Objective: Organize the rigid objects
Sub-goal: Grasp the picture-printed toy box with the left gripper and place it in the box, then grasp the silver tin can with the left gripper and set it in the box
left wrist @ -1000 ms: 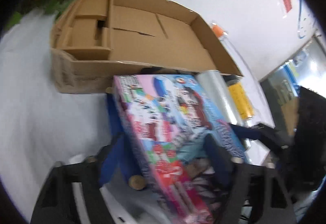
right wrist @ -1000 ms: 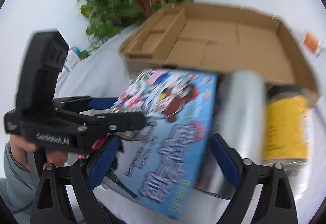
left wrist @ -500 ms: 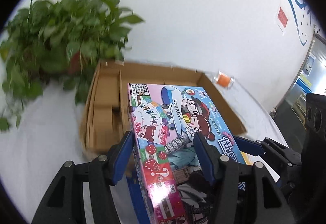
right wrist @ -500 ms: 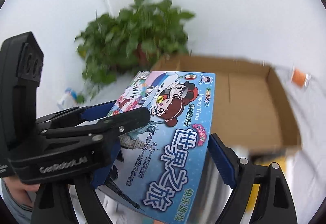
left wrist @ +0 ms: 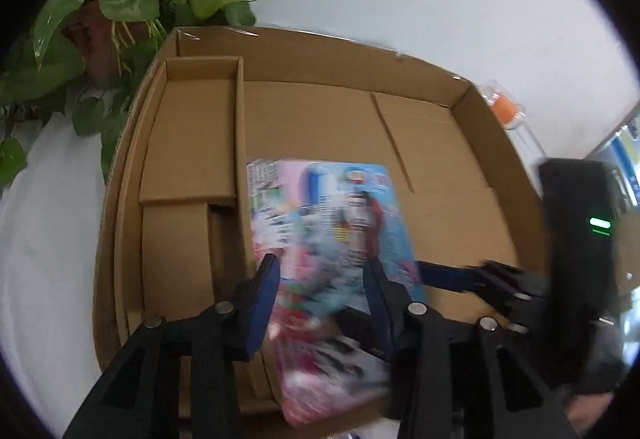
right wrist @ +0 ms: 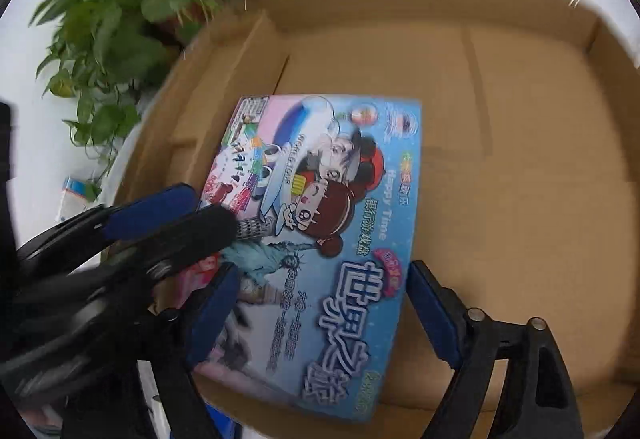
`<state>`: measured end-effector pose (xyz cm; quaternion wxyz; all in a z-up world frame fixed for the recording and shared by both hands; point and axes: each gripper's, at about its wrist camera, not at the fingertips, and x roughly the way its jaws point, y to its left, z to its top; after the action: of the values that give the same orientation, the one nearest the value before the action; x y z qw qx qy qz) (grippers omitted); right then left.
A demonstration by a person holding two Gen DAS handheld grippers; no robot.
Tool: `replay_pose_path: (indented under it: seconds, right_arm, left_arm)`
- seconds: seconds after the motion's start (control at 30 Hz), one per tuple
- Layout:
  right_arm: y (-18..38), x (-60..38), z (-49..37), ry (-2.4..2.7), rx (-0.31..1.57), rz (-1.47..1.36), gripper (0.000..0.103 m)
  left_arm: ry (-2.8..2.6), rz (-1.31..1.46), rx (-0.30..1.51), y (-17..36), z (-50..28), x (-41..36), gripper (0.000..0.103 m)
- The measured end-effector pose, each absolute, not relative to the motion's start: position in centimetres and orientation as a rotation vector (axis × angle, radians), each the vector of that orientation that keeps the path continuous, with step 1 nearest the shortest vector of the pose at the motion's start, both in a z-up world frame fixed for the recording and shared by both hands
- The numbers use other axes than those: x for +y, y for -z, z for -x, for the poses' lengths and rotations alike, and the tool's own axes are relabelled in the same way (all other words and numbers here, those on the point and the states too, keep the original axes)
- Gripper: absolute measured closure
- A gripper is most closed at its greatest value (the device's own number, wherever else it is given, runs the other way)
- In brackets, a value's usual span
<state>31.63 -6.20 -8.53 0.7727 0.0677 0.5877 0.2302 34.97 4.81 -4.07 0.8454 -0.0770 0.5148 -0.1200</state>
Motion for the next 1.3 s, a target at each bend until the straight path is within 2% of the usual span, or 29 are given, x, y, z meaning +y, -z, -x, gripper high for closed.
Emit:
replay_pose_path:
  seconds: [0.07, 0.1, 0.17, 0.2, 0.23, 0.37, 0.47, 0.53, 0.6, 0.63, 0.73, 0.87, 0.97, 1.13, 1.2, 1.3]
  right_arm:
    - [7.4, -6.4, -30.5, -0.506, 1.231, -0.122, 0.017]
    - [6.3, -7.1, -29.5, -0.524, 1.2, -0.125, 0.017]
    - [3.6, -9.5, -26.1, -0.526, 1.127, -0.129, 0.017]
    - [2.3, -11.0, -24.2, -0.524, 1.085, -0.127, 0.017]
    - [0.9, -12.8, -21.9, -0.518, 1.037, -0.121, 0.016]
    - [-0.6, -17.5, -14.5, -0.49, 1.012, -0.125, 0.016]
    - [1.3, -18.8, -9.6, -0.482, 1.071, -0.076, 0.024]
    - [2.5, -18.8, -8.1, -0.461, 1.1, -0.064, 0.026]
    - [3.9, -18.7, -8.2, -0.46, 1.118, -0.059, 0.026]
    - [4.6, -18.5, -8.7, -0.469, 1.127, -0.087, 0.022]
    - [5.4, -18.1, -9.4, -0.452, 1.141, -0.105, 0.017]
    - [5.4, -18.0, -8.6, -0.441, 1.125, -0.155, 0.019]
    - [2.4, -18.2, -8.1, -0.461, 1.046, -0.201, 0.019]
    - [-6.1, -19.1, -9.5, -0.498, 0.844, -0.175, 0.019]
    - [-7.6, -19.1, -12.6, -0.511, 0.82, -0.167, 0.02]
    - [-7.2, -18.8, -18.5, -0.513, 0.871, -0.159, 0.022]
  left_arm:
    - [0.288, 0.174, 1.083, 3.3, -34.0, 4.8, 0.061]
    - [0.284, 0.166, 1.044, 2.0, -32.7, 4.8, 0.057]
    - [0.293, 0.161, 0.976, -0.3, -29.7, 5.2, 0.041]
    - [0.315, 0.171, 0.945, -1.5, -27.9, 5.4, 0.024]
    - [0.327, 0.179, 0.925, -2.2, -26.4, 5.5, 0.022]
    - [0.425, 0.286, 0.925, -2.5, -21.2, 4.5, 0.022]
    - [0.568, 0.409, 1.02, 0.0, -20.0, 2.2, 0.022]
    - [0.607, 0.459, 1.096, 2.0, -20.3, 0.1, 0.023]
    - [0.644, 0.476, 1.162, 3.6, -21.3, -1.8, 0.023]
    - [0.642, 0.468, 1.193, 4.3, -21.9, -2.8, 0.019]
    - [0.61, 0.381, 1.282, 5.7, -22.7, -5.5, 0.019]
    - [0.553, 0.328, 1.323, 7.2, -24.1, -6.3, 0.022]
    - [0.533, 0.284, 1.252, 5.0, -22.9, -6.7, 0.022]
    - [0.547, 0.233, 0.999, -4.5, -21.9, -6.8, 0.022]
    - [0.551, 0.209, 0.92, -7.8, -23.8, -6.5, 0.023]
    - [0.526, 0.213, 0.908, -9.1, -28.7, -6.3, 0.023]
